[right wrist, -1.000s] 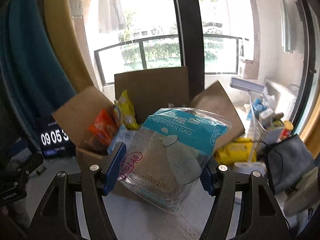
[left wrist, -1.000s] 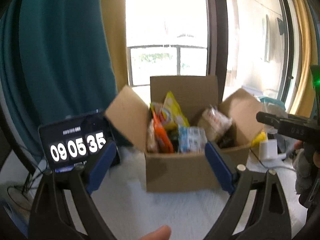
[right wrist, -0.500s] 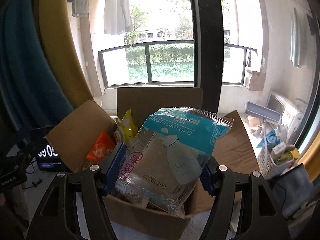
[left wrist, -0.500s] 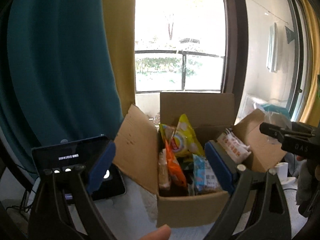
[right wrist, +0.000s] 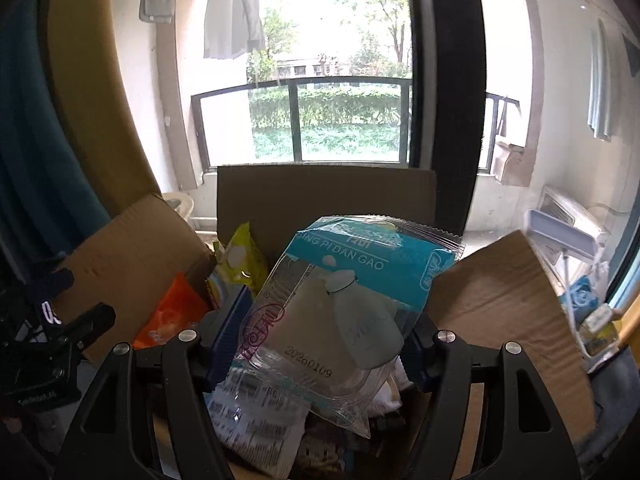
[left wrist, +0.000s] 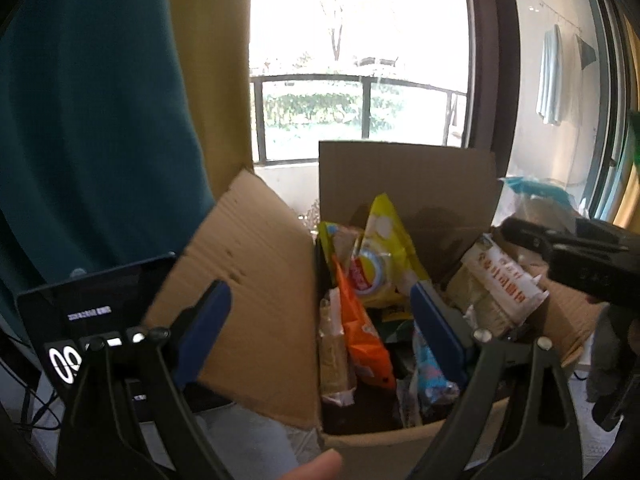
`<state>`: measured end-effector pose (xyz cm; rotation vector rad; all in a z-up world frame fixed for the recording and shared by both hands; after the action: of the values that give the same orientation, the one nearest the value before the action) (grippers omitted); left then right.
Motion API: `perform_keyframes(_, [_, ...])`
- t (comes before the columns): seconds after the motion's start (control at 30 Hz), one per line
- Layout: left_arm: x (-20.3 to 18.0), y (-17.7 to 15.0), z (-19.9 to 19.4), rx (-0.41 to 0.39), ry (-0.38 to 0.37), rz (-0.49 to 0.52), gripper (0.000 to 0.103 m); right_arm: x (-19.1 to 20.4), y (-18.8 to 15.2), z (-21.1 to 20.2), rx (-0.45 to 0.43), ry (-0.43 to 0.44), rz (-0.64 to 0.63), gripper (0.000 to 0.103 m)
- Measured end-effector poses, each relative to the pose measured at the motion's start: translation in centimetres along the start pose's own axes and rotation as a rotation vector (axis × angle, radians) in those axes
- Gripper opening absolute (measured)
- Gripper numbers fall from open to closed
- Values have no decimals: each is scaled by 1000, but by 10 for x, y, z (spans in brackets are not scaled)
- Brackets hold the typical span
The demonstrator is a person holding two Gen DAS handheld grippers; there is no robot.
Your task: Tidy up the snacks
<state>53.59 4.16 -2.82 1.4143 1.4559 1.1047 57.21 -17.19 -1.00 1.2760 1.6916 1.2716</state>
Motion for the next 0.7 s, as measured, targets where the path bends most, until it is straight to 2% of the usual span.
perform_keyframes(0.17, [-1, -3, 4, -8, 0, 14, 92, 2, -13, 27, 17, -11, -5, 73])
perform_keyframes(0.23, [-2, -3, 3, -11, -5, 15, 92, 4, -16, 29, 13, -18, -4, 83])
perform_keyframes(0.27, [-2, -3, 2, -11, -8, 14, 92, 4, -16, 29, 8, -17, -3, 84])
perform_keyframes(0.53, [-5, 2, -7, -15, -18, -3, 92, 5, -9, 15, -10, -9, 0, 85])
perform_keyframes(0.7, [-7, 10, -26, -34, -22, 8, 92, 2, -5, -1, -19, -13, 4, 85])
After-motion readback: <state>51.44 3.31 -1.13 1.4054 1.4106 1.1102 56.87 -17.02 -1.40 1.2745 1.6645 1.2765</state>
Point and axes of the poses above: each gripper's, at about its wrist camera, not at the fingertips, and z roughly the way its jaws point, x to its left, y to its top, the point moved 2 cm from there along z, roughly the way its jaws point, and after that the axes turned 13 degrees about -x, right-handed, at the moved point
